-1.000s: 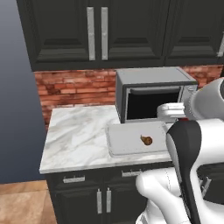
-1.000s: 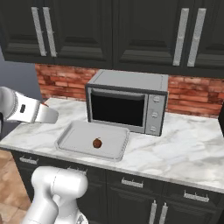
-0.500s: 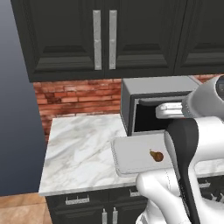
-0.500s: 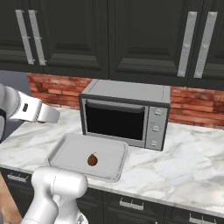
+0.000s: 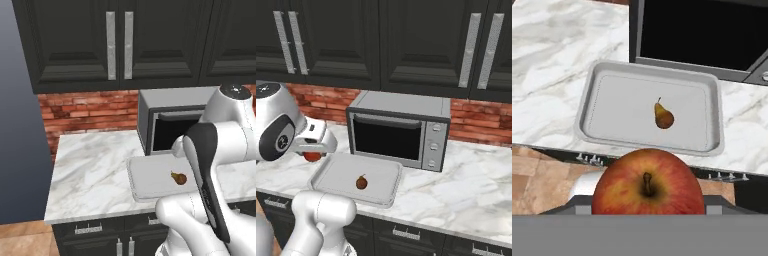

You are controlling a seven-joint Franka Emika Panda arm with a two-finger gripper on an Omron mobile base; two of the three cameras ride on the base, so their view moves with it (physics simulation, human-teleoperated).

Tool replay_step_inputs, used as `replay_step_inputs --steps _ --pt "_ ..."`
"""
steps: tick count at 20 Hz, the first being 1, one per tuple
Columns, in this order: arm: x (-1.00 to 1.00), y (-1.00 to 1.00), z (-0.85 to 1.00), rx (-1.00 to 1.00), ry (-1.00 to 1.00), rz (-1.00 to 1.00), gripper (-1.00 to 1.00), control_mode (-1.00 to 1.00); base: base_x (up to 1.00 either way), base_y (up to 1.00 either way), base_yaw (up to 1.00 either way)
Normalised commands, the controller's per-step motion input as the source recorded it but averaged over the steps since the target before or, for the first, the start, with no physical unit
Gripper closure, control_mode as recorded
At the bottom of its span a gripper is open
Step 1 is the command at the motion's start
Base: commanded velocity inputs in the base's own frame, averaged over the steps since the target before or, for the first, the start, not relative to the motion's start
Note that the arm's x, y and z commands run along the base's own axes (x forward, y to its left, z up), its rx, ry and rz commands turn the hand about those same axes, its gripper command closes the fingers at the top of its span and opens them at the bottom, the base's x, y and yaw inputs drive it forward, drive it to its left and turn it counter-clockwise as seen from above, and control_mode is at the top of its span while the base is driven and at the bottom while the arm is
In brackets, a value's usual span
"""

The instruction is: Pick the apple and pear from the fridge and place them inside the tupperware on the counter.

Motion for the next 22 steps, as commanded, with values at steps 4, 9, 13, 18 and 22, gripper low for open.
replay_step_inputs --steps 4,9,13,18,22 --pt "0.21 0.07 -0.74 0.0 0.22 0.24 1.0 -1.0 0.0 0.0 0.0" --pt "0.47 0.19 -0.68 0.0 0.22 0.08 1.0 -1.0 0.0 0.0 0.0" --pt "0.63 0.18 -0.5 0.0 0.07 0.0 1.0 -1.0 0.0 0.0 0.0" --pt "0.61 0.14 -0.52 0.0 0.02 0.0 1.0 -1.0 0.0 0.0 0.0" --pt "0.53 0.1 -0.57 0.0 0.0 0.0 1.0 -1.0 0.0 0.0 0.0"
